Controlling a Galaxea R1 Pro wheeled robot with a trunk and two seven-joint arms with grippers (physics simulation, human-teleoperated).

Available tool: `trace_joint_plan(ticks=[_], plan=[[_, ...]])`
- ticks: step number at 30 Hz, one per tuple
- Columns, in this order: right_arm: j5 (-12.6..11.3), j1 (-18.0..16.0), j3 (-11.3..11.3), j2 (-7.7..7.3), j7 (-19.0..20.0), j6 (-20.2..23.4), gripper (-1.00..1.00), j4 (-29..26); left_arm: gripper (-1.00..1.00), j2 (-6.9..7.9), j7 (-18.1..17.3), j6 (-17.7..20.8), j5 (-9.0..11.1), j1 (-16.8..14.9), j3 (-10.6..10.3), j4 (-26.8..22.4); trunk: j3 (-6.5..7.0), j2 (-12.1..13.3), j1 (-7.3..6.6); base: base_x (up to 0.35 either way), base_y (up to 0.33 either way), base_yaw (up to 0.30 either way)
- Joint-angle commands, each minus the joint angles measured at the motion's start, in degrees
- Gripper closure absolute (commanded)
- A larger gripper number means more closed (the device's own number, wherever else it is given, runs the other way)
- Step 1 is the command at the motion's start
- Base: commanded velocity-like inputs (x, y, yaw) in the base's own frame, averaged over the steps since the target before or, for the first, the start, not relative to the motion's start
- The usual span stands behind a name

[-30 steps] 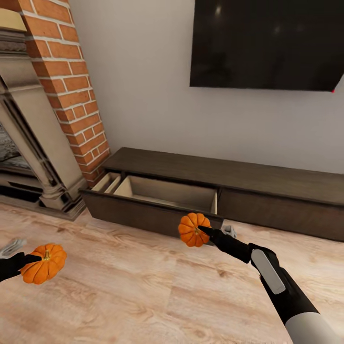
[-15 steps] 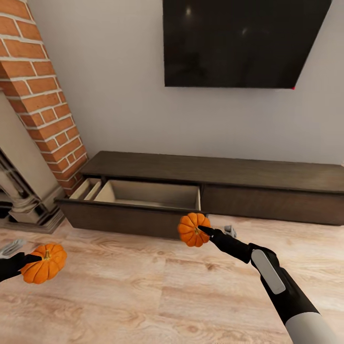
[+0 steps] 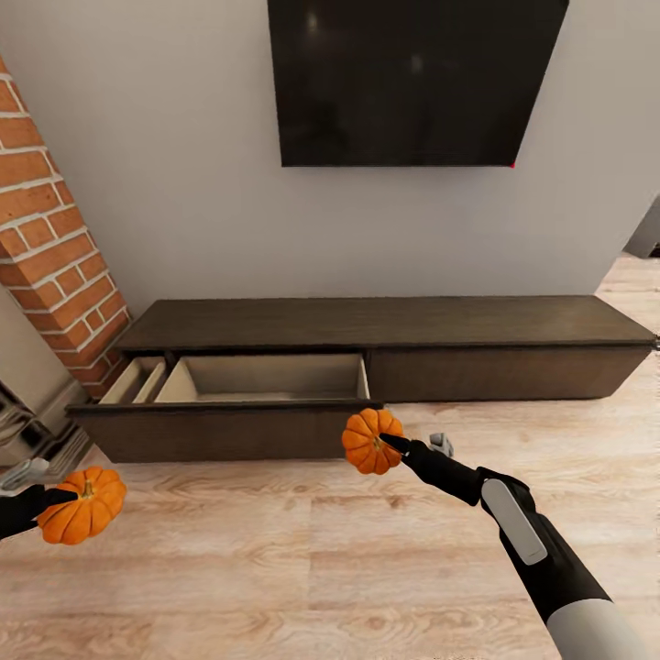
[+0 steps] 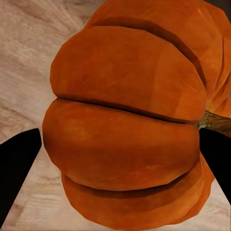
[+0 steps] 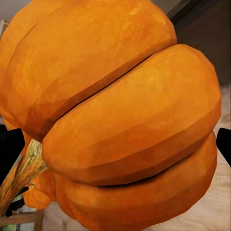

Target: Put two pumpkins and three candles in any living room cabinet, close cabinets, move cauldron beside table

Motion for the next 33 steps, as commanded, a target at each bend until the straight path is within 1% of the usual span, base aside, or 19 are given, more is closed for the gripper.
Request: trace_joint_plan(ticks=[1, 10, 17, 22, 33], plan=[[-0.1, 0.0, 0.1, -0.01, -0.1, 0.2, 1.0, -0.1, 1.0, 0.02, -0.6, 0.2, -0.1, 0.0, 0.2, 0.0, -0.04, 0.0, -0.01, -0.005, 0.29, -0.28], [0.0, 0.0, 0.1, 0.04, -0.1, 0.2, 1.0, -0.4, 1.0, 0.22, -0.6, 0.2, -0.1, 0.0, 0.4, 0.2, -0.04, 0.0, -0.01, -0.068, 0.291, -0.274], [0.0, 0.0, 0.1, 0.03, -0.1, 0.2, 1.0, -0.4, 1.0, 0.24, -0.6, 0.2, -0.1, 0.0, 0.4, 0.2, -0.04, 0.0, -0.01, -0.076, 0.292, -0.077], [0.0, 0.0, 0.2, 0.03, -0.1, 0.1, 1.0, -0.4, 1.0, 0.31, -0.6, 0.2, -0.1, 0.0, 0.4, 0.2, 0.04, 0.0, -0.01, -0.015, 0.146, 0.171], [0.2, 0.0, 0.5, -0.04, 0.8, -0.4, 1.0, -0.5, 1.0, 0.42, -0.6, 0.2, -0.1, 0.1, 0.5, 0.1, 0.31, 0.0, -0.01, -0.001, 0.044, 0.27]])
